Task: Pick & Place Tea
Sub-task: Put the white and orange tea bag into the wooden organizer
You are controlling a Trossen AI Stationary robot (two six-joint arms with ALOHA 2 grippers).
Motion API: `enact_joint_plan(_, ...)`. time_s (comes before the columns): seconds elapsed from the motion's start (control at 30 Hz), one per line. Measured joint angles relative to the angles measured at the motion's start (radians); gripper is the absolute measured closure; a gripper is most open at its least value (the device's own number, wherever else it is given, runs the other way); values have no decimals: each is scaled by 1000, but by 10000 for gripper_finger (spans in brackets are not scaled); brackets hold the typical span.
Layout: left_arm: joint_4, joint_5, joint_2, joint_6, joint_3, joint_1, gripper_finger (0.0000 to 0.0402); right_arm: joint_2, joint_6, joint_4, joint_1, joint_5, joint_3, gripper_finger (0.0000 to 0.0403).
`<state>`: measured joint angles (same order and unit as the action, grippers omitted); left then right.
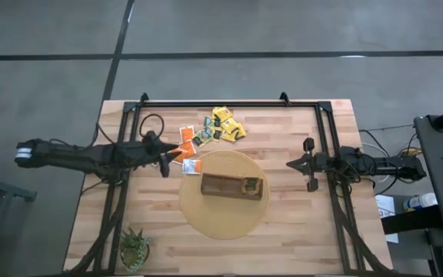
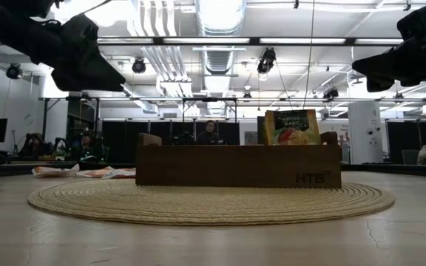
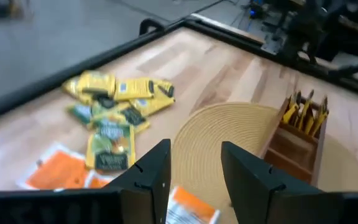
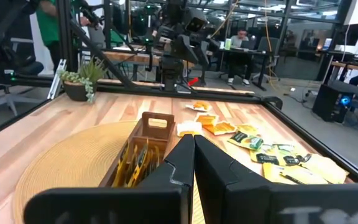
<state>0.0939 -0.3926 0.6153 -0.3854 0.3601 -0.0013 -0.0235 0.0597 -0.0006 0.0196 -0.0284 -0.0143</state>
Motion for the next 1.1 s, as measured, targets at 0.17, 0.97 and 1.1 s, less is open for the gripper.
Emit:
enact_joint_plan(0.17,18,-54,39,-155,8,0,266,0,0,0,0,0,0,394)
enact_joint_plan(0.97,183,-34,304,-606,-4,4,266,1,0,0,0,0,0,394)
enact_joint_plan(1.1,101,-1,358,-598,-4,4,266,1,0,0,0,0,0,394)
